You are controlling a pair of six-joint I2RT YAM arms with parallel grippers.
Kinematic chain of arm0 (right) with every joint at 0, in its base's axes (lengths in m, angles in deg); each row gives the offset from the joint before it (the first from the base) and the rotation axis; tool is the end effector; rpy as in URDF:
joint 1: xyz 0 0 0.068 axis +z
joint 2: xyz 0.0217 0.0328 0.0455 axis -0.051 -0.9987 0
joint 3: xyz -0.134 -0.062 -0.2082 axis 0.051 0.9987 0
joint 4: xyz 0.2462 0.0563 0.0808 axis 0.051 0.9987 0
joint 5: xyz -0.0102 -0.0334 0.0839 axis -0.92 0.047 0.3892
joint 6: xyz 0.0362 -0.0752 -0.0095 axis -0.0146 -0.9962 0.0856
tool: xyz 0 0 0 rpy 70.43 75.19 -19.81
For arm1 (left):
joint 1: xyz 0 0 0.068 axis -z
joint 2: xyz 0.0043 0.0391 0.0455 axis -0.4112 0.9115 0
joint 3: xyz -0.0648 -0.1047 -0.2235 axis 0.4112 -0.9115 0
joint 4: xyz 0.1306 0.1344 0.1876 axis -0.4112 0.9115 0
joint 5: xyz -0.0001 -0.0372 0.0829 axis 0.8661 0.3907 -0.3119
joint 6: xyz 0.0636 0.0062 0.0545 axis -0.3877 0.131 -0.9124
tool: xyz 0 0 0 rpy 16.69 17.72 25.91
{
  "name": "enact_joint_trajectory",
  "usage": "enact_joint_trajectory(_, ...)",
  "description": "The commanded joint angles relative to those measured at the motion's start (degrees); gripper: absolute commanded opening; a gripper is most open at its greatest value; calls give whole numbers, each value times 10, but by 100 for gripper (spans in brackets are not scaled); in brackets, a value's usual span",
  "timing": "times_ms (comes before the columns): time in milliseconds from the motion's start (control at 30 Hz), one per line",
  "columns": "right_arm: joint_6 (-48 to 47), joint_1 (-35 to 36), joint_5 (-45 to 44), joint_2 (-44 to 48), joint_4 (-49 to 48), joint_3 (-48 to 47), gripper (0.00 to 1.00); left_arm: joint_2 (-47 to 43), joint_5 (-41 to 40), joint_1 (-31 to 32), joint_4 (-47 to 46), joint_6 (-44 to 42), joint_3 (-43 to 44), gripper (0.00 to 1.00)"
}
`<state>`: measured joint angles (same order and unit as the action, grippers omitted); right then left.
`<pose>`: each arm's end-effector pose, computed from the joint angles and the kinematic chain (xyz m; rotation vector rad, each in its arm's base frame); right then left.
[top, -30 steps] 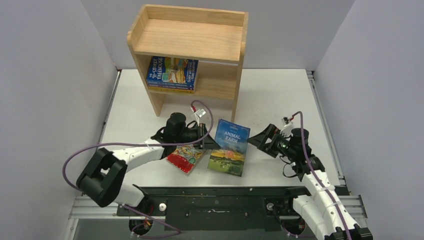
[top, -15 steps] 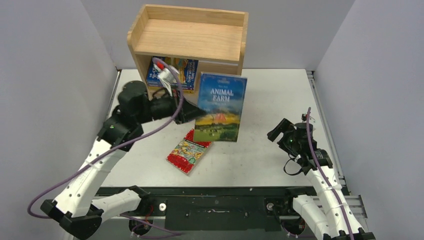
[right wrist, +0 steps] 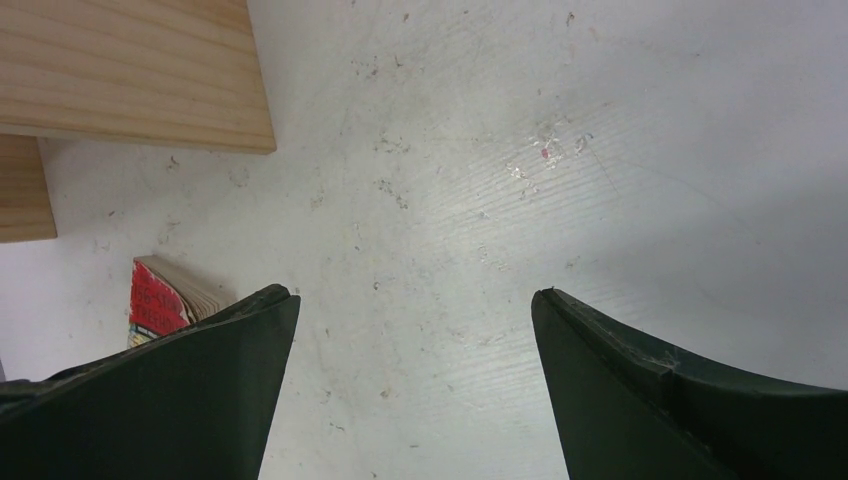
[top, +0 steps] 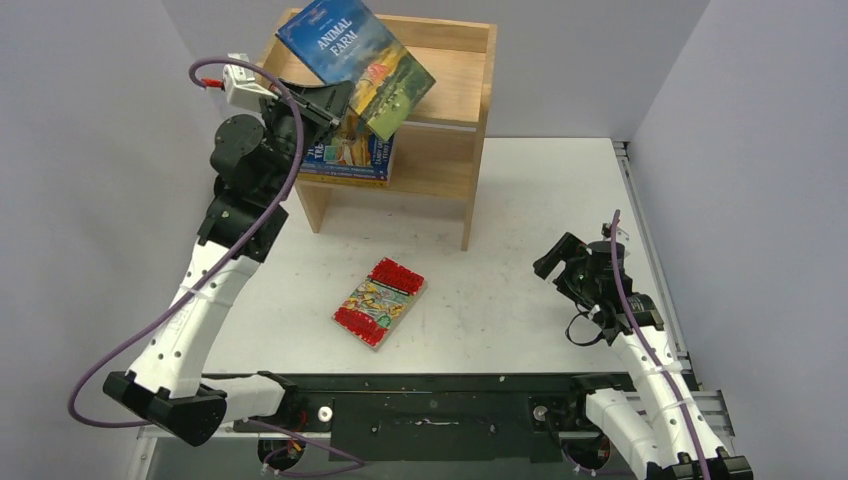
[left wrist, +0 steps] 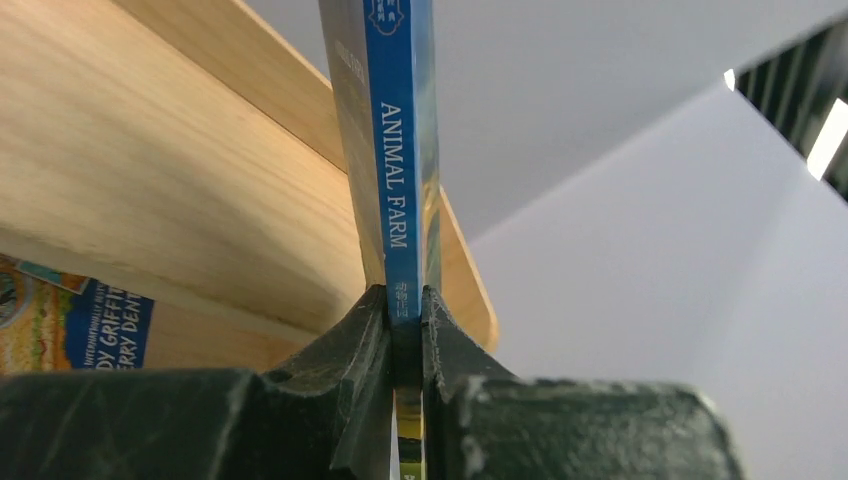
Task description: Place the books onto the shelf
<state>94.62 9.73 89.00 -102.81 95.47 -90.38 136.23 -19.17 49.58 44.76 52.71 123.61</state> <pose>0.2100 0.0307 0.2173 0.6600 2.2417 0.5190 0.2666 -0.1217 0.5273 -0.3588 1.3562 -1.0899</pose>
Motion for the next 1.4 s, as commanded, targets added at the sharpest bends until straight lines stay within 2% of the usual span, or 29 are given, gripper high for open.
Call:
enact_joint_trajectory(0,11,-1,14,0,-32,1,90,6,-193,-4,-167,99,-16,0)
enact_joint_trajectory(167,13,-1,26,-5,-45,8,90,5,-289,-4,-261,174,-75,0)
enact_joint_trajectory(367,12,-1,32,-7,-46,12,90,3,-341,-4,-266,252,-104,0)
enact_joint_trajectory(600,15,-1,33,3,-42,19,90,18,-338,-4,-246,314,-115,0)
enact_joint_trajectory(767,15,-1,30,11,-36,21,90,33,-306,-2,-238,344,-118,0)
enact_joint_trajectory(1333,18,-1,29,15,-34,23,90,66,-292,-1,-197,381,-130,0)
enact_joint_trajectory(1367,19,-1,28,16,-32,24,90,68,-291,-1,-192,380,-128,6)
